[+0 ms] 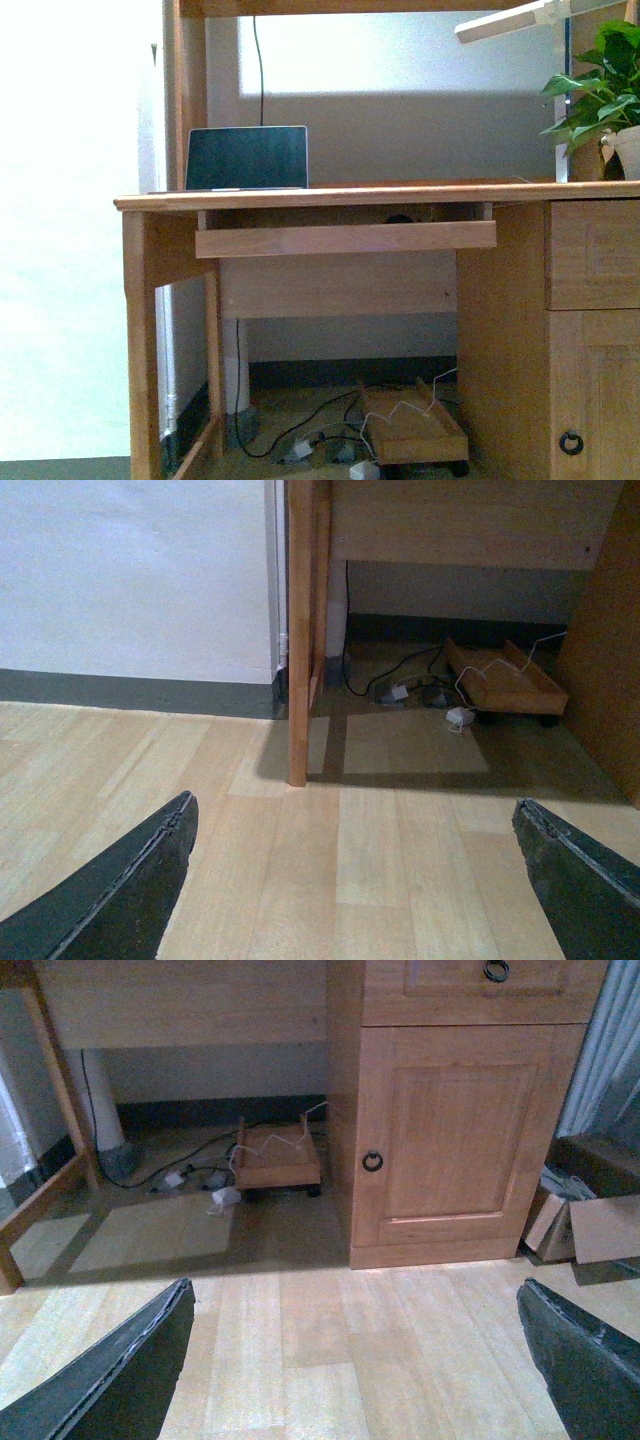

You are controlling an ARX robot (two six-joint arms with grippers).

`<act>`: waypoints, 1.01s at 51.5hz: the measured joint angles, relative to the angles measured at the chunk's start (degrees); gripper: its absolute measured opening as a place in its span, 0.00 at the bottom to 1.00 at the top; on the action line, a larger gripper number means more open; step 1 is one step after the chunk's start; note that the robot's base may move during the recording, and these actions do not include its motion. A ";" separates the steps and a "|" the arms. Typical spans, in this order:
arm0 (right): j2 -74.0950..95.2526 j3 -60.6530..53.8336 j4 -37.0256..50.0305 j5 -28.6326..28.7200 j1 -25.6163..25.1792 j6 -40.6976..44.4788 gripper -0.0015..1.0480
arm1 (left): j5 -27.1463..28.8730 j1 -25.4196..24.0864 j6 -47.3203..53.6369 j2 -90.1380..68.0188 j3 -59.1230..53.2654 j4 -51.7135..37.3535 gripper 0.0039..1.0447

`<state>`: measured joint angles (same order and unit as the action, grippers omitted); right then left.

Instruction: Place mouse

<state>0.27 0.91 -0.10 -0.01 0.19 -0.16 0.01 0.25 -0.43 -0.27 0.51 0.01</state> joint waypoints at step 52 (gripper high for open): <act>0.00 0.00 0.00 0.02 0.00 0.00 0.93 | 0.00 0.00 0.00 0.02 0.00 0.00 0.93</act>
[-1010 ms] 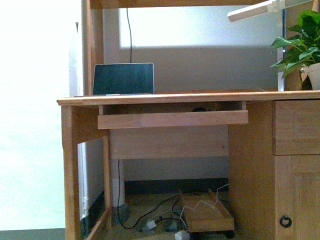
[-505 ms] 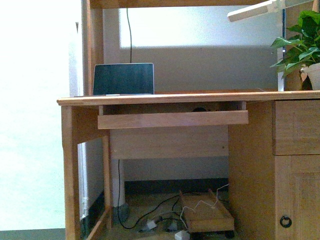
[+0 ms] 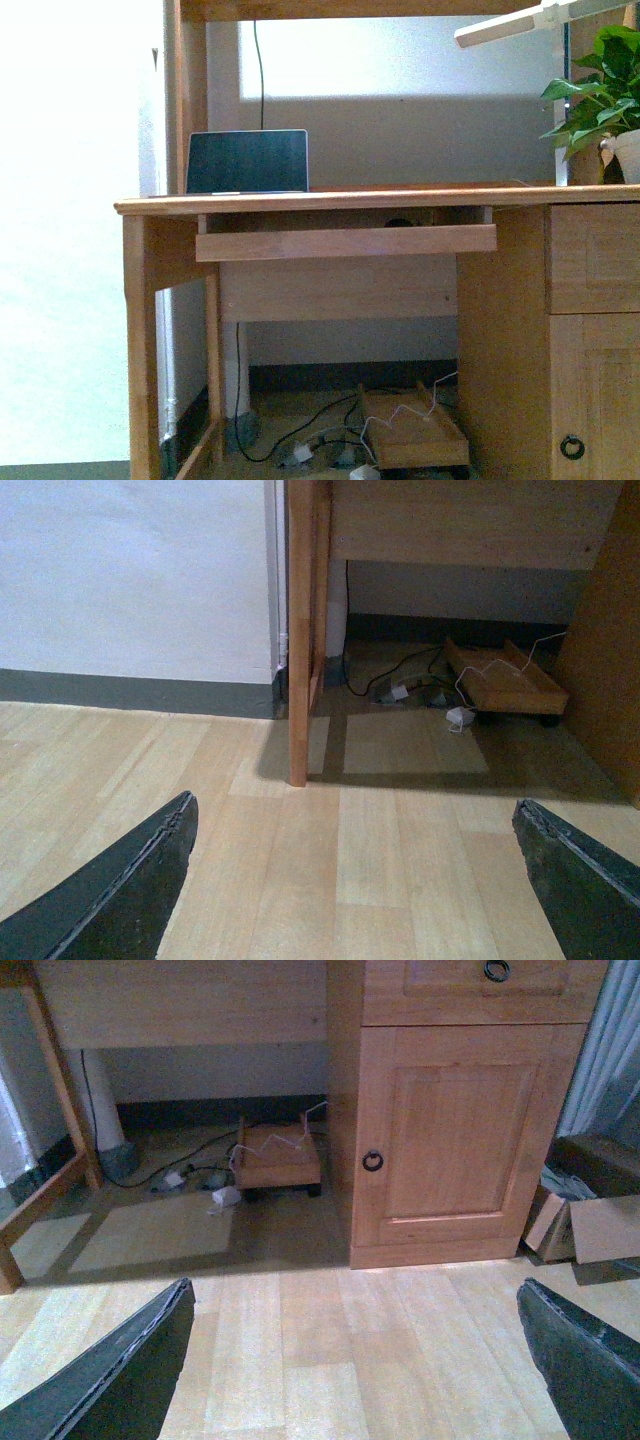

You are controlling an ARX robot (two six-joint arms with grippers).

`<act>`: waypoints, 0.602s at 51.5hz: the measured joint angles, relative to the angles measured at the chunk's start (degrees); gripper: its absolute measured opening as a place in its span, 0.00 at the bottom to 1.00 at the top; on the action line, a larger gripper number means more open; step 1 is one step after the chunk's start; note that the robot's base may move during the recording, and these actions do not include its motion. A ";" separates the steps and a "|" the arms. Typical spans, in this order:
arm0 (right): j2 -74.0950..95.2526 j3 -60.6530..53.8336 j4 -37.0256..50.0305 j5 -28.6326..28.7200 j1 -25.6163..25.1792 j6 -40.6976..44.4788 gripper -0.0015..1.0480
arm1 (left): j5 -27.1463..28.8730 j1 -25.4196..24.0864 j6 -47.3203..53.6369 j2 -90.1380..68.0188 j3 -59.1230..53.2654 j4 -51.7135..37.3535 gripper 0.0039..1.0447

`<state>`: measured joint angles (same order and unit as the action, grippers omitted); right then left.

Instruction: Place mouse

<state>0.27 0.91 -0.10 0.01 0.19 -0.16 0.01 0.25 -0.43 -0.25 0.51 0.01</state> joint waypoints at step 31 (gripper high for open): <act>0.00 0.00 0.00 0.00 0.00 0.00 0.93 | 0.00 0.00 0.00 0.00 0.00 0.00 0.93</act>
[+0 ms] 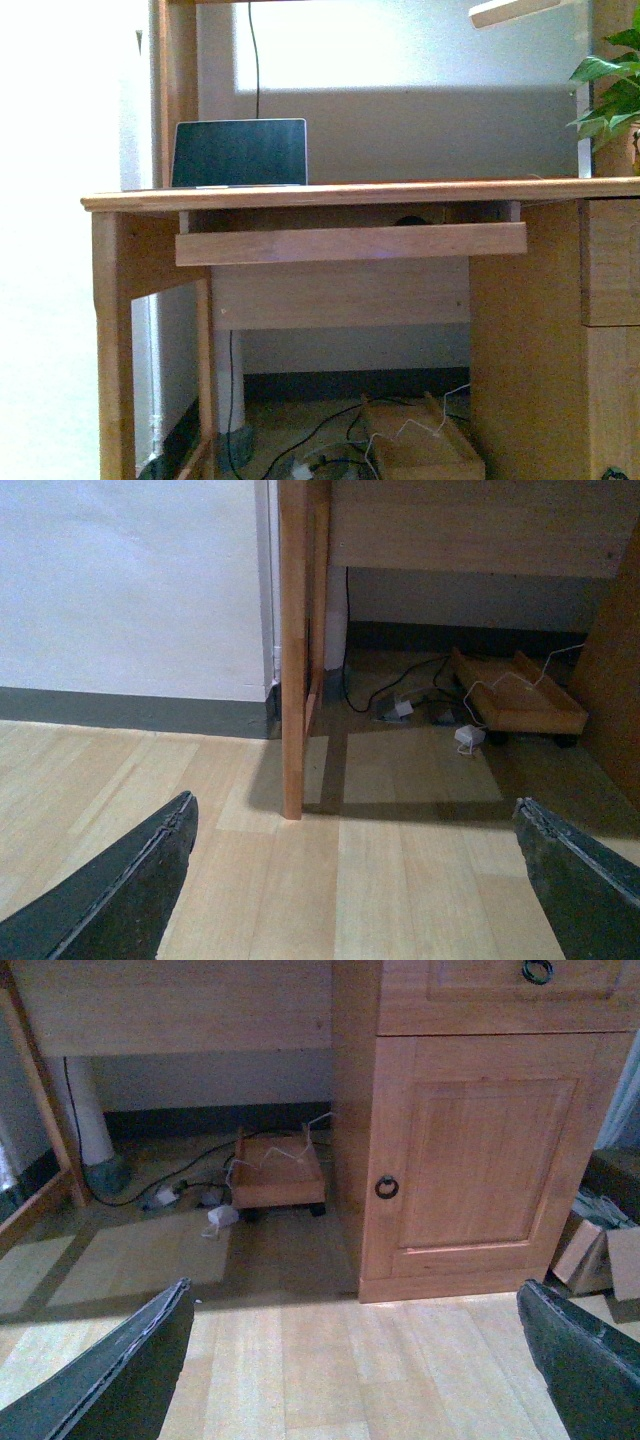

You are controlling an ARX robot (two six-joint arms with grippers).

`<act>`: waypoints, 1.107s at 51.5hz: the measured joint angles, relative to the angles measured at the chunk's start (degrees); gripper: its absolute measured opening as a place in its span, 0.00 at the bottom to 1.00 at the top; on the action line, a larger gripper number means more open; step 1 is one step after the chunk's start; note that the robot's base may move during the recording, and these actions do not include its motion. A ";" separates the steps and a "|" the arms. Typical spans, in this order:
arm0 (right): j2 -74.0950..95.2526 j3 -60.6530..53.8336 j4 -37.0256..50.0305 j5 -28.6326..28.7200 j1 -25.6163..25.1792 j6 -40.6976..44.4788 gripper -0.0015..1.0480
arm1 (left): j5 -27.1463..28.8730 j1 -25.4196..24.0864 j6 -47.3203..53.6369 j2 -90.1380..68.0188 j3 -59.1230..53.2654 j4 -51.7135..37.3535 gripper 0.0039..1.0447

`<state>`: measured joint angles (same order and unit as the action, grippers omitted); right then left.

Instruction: Place mouse

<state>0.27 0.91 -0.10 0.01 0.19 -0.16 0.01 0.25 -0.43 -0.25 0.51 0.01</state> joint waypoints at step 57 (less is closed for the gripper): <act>-0.07 0.00 -0.02 0.00 -0.04 0.00 0.93 | 0.00 0.00 0.00 0.04 0.00 0.00 0.93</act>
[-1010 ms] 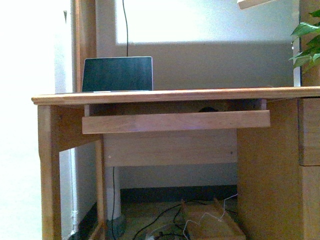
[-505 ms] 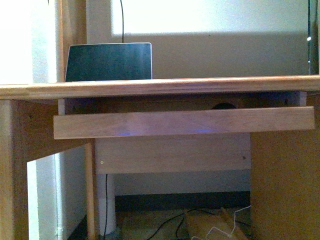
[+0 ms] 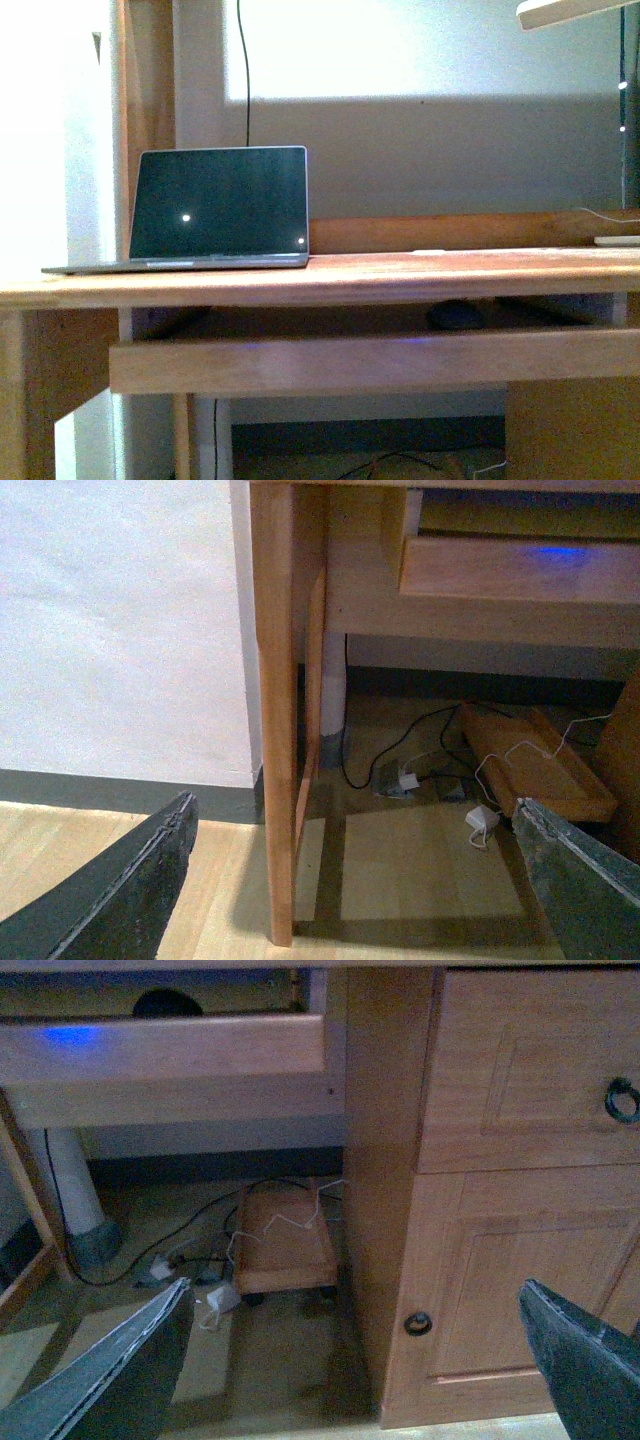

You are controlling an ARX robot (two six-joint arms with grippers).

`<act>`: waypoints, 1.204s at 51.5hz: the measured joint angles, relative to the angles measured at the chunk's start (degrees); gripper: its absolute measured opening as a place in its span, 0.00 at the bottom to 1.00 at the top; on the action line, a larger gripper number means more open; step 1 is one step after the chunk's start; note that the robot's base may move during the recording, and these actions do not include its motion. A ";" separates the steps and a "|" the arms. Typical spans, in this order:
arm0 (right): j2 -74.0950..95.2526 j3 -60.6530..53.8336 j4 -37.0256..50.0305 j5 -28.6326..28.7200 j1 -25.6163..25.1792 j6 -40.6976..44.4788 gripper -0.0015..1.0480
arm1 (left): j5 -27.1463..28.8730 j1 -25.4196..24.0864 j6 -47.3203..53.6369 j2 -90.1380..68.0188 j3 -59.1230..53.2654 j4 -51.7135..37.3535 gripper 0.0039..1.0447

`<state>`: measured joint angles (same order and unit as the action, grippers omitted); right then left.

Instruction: Place mouse

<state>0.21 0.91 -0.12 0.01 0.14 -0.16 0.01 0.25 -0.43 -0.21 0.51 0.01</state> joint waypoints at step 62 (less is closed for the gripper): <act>0.00 0.00 0.02 0.00 0.00 0.00 0.93 | -20.35 -1.22 63.28 -106.42 40.33 -62.36 0.93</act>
<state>0.21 0.91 -0.10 0.01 0.14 -0.16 -20.34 -0.97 62.85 -106.63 40.84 -62.35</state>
